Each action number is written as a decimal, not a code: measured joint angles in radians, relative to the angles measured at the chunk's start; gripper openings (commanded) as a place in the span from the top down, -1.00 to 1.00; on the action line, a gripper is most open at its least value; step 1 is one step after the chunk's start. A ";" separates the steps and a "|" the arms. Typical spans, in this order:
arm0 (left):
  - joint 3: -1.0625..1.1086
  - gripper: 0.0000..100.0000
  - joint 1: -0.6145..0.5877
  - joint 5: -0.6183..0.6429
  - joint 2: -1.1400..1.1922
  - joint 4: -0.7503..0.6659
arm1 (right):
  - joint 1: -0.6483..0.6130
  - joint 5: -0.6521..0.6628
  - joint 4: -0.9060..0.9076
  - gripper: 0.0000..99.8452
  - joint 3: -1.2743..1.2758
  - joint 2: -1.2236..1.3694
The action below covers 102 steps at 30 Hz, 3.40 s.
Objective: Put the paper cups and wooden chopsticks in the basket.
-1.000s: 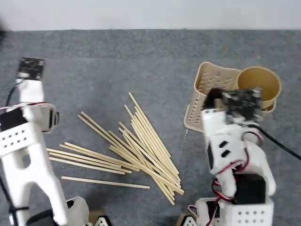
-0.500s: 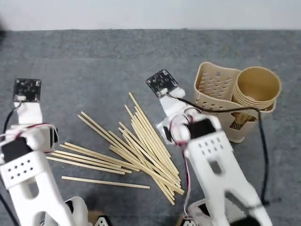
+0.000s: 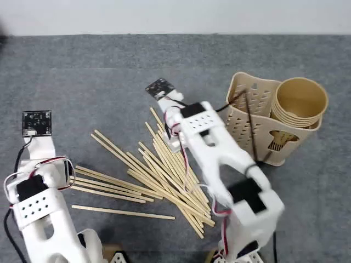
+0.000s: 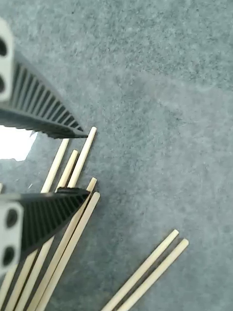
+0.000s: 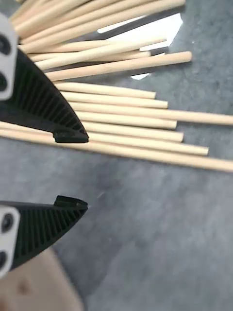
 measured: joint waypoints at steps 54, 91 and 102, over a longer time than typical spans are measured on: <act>0.003 0.67 0.000 0.000 0.000 -0.003 | 0.006 0.083 0.663 0.98 -0.930 0.311; 0.003 0.67 0.000 0.000 0.000 -0.003 | 0.416 -0.124 0.229 0.98 -0.799 -0.446; 0.003 0.67 0.000 0.000 0.000 -0.003 | 0.476 -0.144 -0.157 0.98 -0.382 -0.460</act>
